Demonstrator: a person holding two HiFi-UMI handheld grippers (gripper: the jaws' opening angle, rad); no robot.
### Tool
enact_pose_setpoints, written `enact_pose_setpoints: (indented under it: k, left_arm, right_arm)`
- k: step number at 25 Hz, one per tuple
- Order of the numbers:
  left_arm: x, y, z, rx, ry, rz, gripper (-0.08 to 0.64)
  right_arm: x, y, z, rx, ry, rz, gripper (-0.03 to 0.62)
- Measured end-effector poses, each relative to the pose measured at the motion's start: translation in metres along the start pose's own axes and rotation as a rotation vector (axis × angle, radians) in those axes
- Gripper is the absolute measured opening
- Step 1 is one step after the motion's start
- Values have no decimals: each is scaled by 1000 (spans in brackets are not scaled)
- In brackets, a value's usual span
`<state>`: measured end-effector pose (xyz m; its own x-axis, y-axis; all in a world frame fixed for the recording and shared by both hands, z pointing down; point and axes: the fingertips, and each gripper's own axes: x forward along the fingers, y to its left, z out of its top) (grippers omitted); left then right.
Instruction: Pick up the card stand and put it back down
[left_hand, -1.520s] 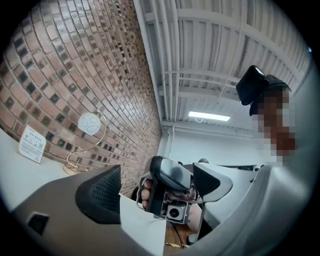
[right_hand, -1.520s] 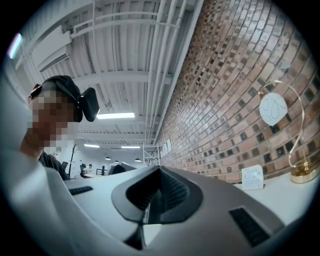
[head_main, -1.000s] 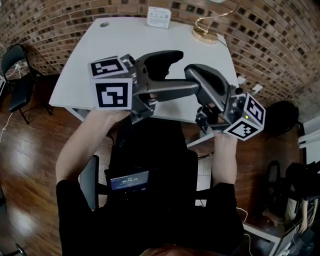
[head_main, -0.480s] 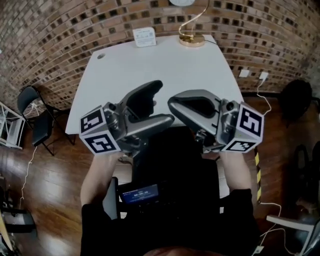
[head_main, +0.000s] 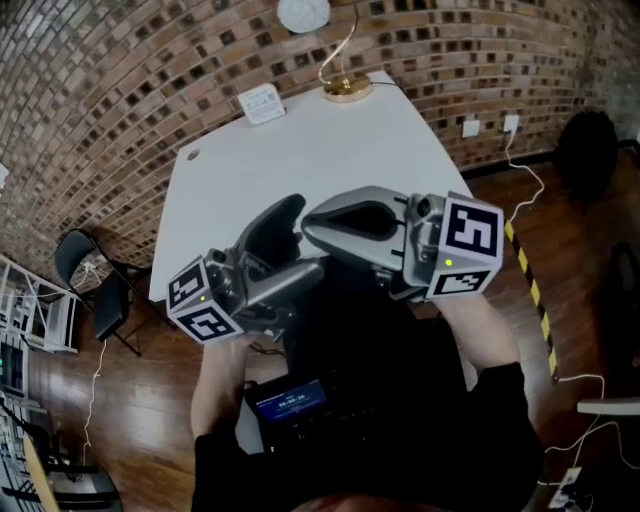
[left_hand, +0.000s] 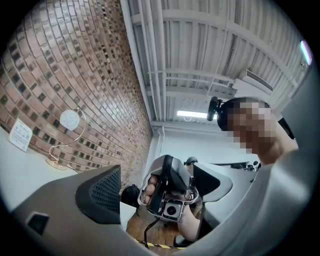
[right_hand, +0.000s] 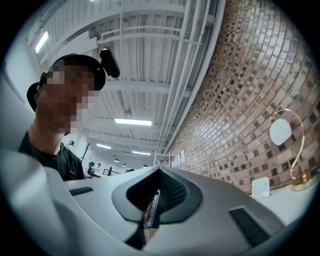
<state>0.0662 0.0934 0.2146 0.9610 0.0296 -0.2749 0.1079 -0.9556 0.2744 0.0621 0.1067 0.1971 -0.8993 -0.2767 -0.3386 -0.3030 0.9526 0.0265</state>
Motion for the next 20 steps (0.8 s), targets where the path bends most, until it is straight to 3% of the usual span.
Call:
enact_pose_setpoints:
  k: [20]
  left_arm:
    - [-9,2,1,-13,-26,35,446]
  right_arm:
    - [3,0,0,9,10,37,15]
